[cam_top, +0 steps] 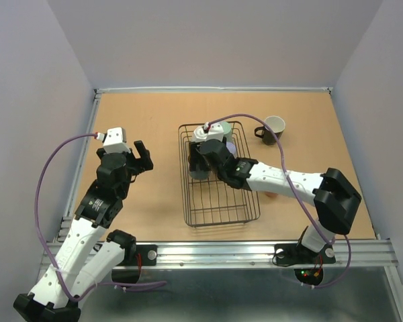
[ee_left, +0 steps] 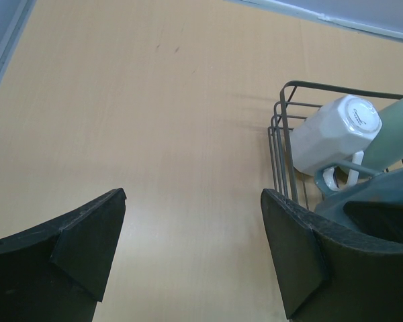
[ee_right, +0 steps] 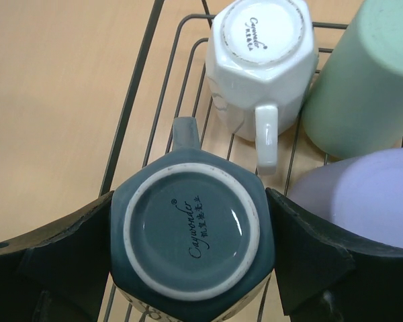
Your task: Load the cups into the dish rack
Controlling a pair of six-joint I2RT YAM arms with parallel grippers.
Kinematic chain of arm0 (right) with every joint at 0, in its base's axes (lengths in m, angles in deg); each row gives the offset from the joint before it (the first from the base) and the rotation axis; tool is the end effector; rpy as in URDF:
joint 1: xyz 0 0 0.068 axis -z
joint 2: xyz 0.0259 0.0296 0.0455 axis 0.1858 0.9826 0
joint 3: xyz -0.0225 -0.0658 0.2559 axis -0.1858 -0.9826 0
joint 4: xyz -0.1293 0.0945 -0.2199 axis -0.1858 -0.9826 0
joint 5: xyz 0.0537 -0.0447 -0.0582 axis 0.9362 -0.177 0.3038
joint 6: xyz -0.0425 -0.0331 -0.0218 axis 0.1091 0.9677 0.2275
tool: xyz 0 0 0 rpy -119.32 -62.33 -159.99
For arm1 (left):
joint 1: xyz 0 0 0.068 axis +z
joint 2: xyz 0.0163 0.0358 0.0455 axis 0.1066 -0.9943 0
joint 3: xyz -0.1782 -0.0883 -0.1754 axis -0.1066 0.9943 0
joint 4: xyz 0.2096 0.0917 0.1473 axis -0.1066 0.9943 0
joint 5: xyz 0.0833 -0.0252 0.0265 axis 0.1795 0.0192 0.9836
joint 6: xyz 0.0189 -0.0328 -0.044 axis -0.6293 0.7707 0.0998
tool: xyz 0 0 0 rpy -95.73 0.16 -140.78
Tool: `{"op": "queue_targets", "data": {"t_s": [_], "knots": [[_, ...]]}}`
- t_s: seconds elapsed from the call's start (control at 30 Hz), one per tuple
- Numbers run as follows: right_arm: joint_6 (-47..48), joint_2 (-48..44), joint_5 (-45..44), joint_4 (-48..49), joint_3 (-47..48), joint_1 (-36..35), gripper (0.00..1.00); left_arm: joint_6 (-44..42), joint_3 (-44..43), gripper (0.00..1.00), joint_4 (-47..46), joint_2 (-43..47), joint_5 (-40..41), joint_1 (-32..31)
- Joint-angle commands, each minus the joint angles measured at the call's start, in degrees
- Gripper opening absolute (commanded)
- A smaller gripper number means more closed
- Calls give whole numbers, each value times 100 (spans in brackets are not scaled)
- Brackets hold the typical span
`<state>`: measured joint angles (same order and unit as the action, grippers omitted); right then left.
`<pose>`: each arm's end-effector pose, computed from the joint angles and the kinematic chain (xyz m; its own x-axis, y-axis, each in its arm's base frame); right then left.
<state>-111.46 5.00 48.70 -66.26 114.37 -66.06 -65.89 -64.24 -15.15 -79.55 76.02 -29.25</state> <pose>0.2345 0.3055 0.2516 -0.4793 0.0355 -0.8769 -0.3132 0.9265 0.2087 0.1657 -0.0557 0.3289 -0.1802 -0.1925 -0.9646 0.0206 0.9797 -0.1994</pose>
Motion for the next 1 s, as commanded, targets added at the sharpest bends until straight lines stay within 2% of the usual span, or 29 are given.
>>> {"op": "queue_targets", "data": {"t_s": [0.0, 0.43, 0.97], "knots": [[228, -34, -748, 734, 625, -230, 0, -118, 36, 92, -230, 2, -41, 28], [289, 125, -1549, 1357, 300, -336, 0, -127, 54, 91, -256, -16, -112, 46], [219, 573, -1585, 1665, 168, -336, 0, -145, 62, 91, -283, -51, -173, 46]]}}
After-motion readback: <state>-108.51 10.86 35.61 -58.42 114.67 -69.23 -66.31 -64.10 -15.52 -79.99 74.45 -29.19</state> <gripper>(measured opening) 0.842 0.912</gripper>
